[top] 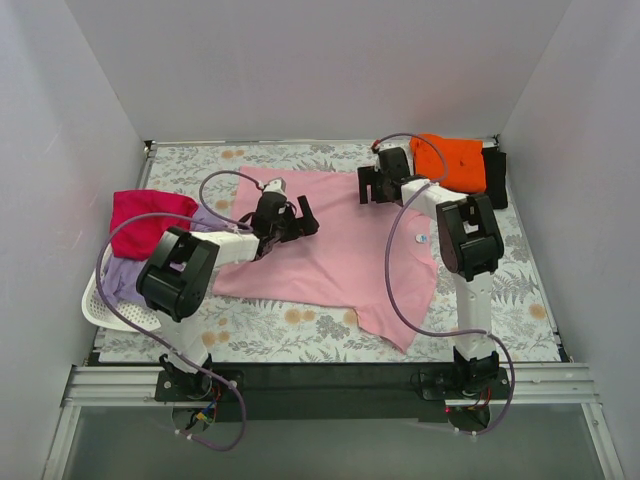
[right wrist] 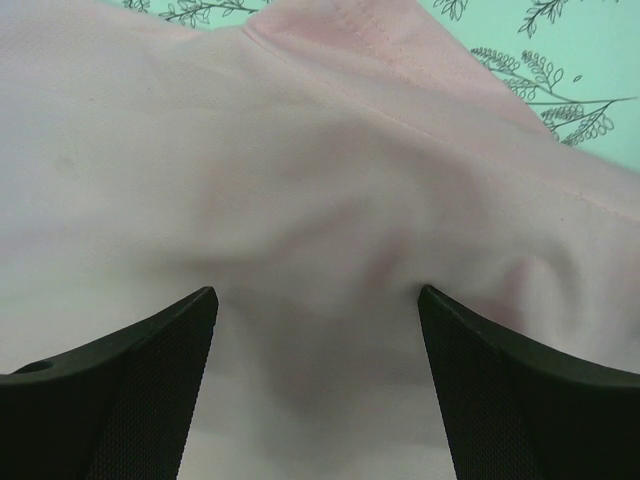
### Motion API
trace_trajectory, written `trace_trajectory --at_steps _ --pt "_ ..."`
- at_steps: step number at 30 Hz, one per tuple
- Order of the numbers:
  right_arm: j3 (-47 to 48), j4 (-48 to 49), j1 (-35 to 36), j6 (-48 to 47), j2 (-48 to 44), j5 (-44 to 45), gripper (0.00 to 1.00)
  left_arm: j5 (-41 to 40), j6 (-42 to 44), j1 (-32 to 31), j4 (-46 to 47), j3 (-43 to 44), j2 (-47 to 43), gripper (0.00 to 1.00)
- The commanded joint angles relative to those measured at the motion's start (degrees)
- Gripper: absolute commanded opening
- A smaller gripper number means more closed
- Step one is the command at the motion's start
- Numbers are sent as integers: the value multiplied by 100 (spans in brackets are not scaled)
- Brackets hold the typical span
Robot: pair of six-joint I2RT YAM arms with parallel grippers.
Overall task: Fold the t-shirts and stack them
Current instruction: Flatten the tshirt out
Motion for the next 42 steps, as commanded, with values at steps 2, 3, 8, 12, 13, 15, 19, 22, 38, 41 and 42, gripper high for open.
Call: trace_trajectory --at_steps 2,3,8,12,13,15,19,22,38,41,42 --pt "515 -254 -129 -130 250 -496 75 -264 132 37 -514 374 234 98" --pt "603 -254 -129 -174 267 -610 75 -335 175 46 -576 479 226 98" --pt "955 -236 -129 -446 101 -1173 75 -510 430 20 -454 673 -421 98" --pt "545 -34 -129 -456 -759 -1314 76 -800 606 -24 -243 446 -1477 98" --pt "386 36 -129 -438 -961 -1358 76 -888 607 -42 -242 349 -1714 98" --pt "-244 246 -120 -342 -1637 -1393 76 -1291 563 -77 -408 -90 -2461 98" --pt "-1483 607 -111 -219 -2815 -1446 76 -2248 -16 -112 -1400 -916 -3830 98" --pt "-2389 783 -111 -157 -3694 -1385 76 -2663 -605 -121 -2288 -1531 -4544 98" --pt "-4564 915 -138 -34 -6605 -814 82 -3456 -2865 -130 -4707 -2525 -5953 98" --pt "-4643 924 -155 -8 -6728 -822 82 -3412 -3031 -121 -4549 -2762 -5787 98" --pt "-4652 915 -155 1 -6746 -840 82 -3360 -3067 -121 -4418 -2798 -5725 98"
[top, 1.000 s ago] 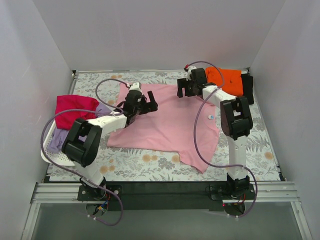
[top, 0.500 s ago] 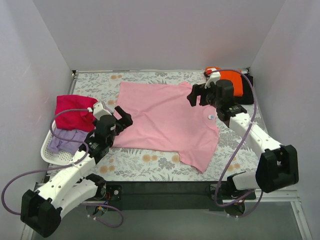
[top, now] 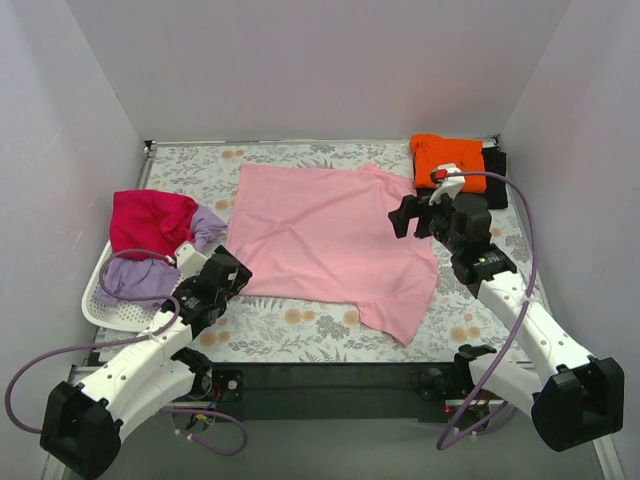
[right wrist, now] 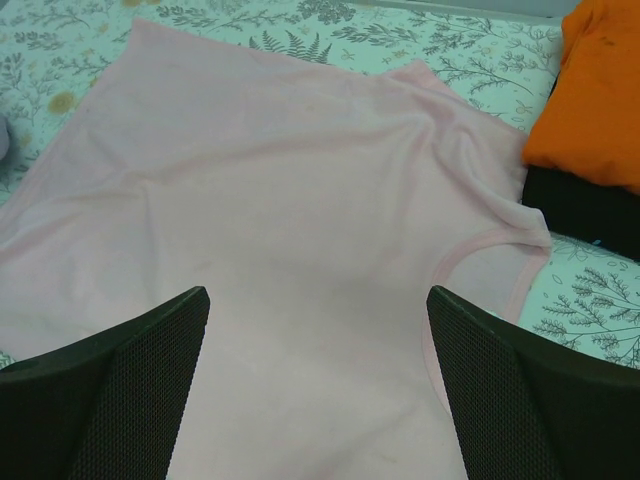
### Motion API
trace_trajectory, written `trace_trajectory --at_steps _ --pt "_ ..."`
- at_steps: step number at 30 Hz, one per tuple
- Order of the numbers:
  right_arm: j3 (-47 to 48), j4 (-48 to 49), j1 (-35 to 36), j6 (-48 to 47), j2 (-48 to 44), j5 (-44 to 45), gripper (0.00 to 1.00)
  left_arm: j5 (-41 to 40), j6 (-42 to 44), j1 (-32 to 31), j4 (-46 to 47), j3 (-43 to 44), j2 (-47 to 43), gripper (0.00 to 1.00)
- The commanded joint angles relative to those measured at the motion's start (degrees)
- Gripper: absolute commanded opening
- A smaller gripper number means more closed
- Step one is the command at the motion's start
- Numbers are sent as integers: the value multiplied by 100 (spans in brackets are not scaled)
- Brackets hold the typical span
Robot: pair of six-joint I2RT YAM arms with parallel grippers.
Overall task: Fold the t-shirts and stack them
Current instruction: Flatten the tshirt out
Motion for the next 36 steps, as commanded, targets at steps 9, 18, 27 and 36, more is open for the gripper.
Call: trace_trajectory --at_steps 9,18,27,36 --pt "-75 220 -44 12 -47 58 82 -328 -699 -3 202 -456 193 93" --pt "-75 229 -44 30 -29 -12 82 -214 -612 225 483 -712 254 81" --pt "-93 238 -44 30 -12 -12 82 286 -208 867 1090 -984 307 56" --pt "-84 256 -53 30 59 -21 82 551 -40 1078 1275 -1028 342 35"
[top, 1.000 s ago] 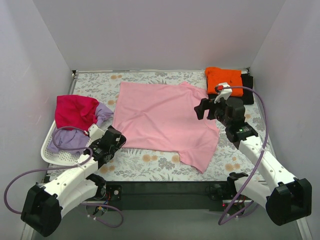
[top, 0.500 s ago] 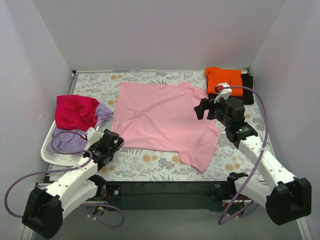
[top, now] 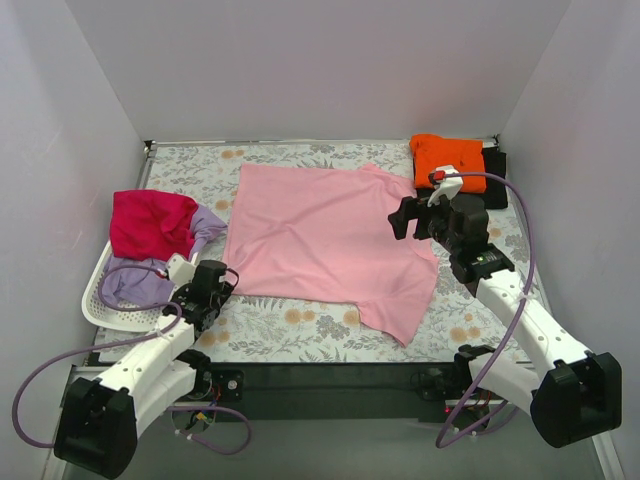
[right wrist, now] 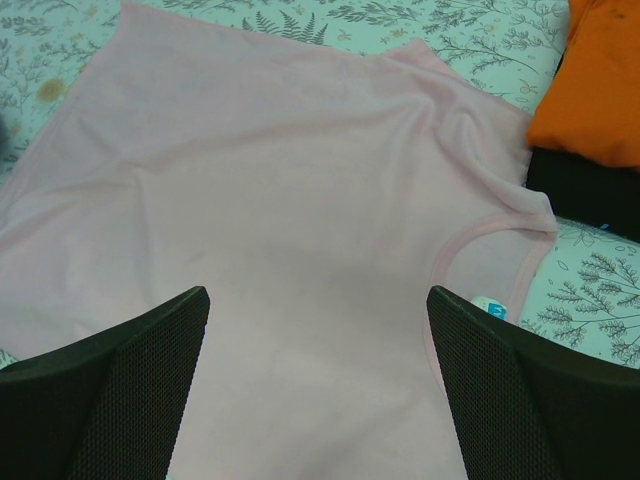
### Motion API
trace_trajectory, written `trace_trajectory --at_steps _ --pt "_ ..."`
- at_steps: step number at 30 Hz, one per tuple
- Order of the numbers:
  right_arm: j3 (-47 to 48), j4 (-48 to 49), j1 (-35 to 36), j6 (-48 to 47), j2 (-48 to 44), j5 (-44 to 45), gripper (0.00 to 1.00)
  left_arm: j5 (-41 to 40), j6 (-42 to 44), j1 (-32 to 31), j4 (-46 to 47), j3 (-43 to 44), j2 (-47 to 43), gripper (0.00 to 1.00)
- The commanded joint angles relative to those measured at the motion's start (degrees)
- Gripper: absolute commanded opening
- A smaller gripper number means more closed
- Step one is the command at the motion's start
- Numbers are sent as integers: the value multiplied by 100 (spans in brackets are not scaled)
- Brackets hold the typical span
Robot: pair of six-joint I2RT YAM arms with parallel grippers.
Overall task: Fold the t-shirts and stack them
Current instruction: Flatten the tshirt out
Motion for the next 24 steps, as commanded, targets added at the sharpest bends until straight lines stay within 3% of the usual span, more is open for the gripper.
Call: trace_trajectory --at_steps 1,8,17,22,24 --pt "-7 264 -35 -7 15 -8 82 90 124 62 147 -40 30 31" --pt "-16 256 -35 1 6 1 82 177 176 70 94 -75 -102 0" --pt "1 -227 -18 265 6 -96 79 582 756 62 340 4 -419 0" --pt "221 -1613 377 370 -63 343 74 924 1239 70 674 -5 -401 0" --pt "169 -2106 737 458 -413 940 74 1038 1406 70 771 -14 -427 0"
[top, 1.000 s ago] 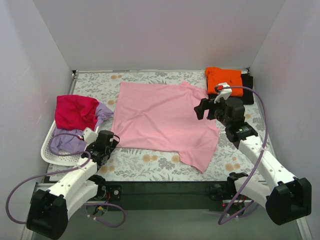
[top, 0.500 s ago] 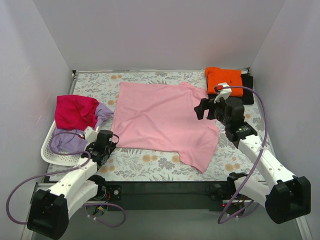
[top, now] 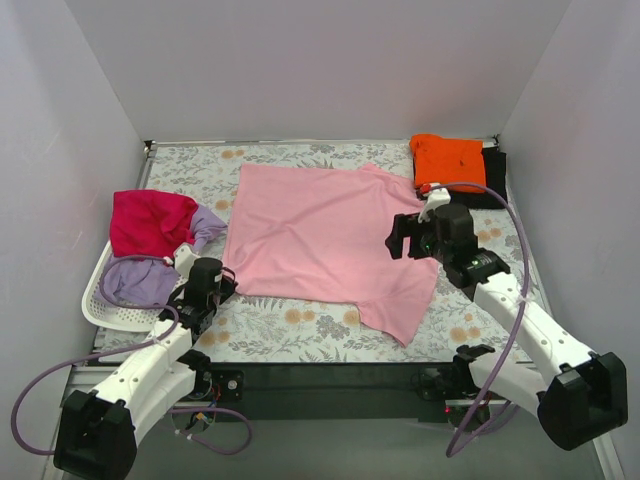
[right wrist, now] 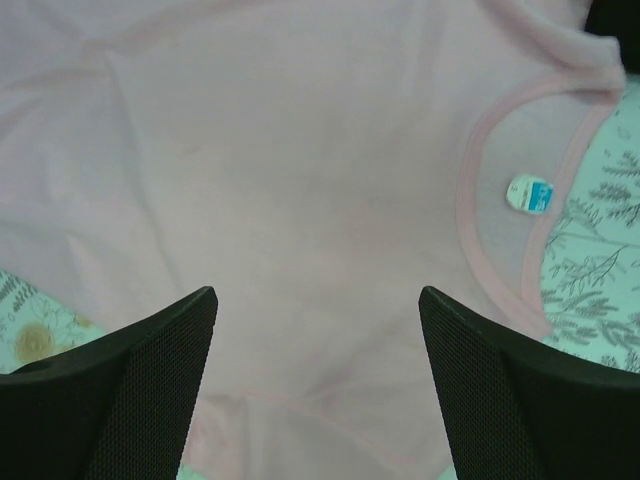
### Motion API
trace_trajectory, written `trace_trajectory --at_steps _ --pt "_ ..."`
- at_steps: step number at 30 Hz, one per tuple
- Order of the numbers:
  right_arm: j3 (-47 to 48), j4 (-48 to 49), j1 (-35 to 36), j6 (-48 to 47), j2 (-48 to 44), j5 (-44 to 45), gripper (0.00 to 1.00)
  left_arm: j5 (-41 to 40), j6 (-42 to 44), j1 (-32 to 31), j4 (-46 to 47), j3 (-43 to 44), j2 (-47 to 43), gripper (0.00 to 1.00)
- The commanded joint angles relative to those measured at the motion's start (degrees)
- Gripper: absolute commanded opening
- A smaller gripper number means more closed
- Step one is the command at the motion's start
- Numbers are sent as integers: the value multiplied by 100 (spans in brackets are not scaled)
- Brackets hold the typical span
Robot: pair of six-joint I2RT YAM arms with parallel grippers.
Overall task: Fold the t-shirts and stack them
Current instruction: Flatten the tshirt out
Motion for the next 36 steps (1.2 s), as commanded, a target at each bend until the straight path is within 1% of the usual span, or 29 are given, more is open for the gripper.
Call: trace_trajectory --at_steps 1,2,4,5,6,9,11,12,18,22,25,28,29,32,36 --pt "31 -1353 488 305 -553 746 74 339 445 35 344 -5 -93 0" --pt "-40 -1531 716 402 -711 861 74 383 463 27 380 -5 -110 0" --pt "-198 -1882 884 648 -1185 897 74 419 515 27 424 12 -137 0" --pt "-320 -2250 1007 919 -1326 862 73 401 542 35 424 12 -163 0" --pt "-365 -2419 1060 1052 -1597 792 73 384 568 27 424 4 -181 0" --pt "-611 -2868 1245 1492 -1916 388 72 392 560 27 415 -40 -225 0" --pt "-778 -3218 1394 1694 -1873 300 71 427 560 27 416 -58 -199 0" --pt "-1005 -3281 1456 1834 -1812 273 71 445 560 35 424 -58 -190 0" --pt "-1323 -3492 1895 2388 -1943 370 69 498 586 27 459 -58 -146 0" --pt "-1683 -3721 2317 2994 -2004 431 68 550 612 35 512 -49 -6 0" --pt "-1798 -3739 2616 3224 -2066 475 67 586 630 27 547 -40 74 0" --pt "-1816 -3739 2853 3365 -1926 598 67 603 639 35 582 -40 135 0" --pt "-1772 -3739 2950 3417 -1812 764 67 612 647 27 582 -40 144 0" --pt "-1658 -3730 3100 3453 -1645 1107 67 612 639 27 582 -40 162 0" --pt "-1648 -3546 3197 3514 -1337 1354 66 603 639 35 582 -49 135 0"
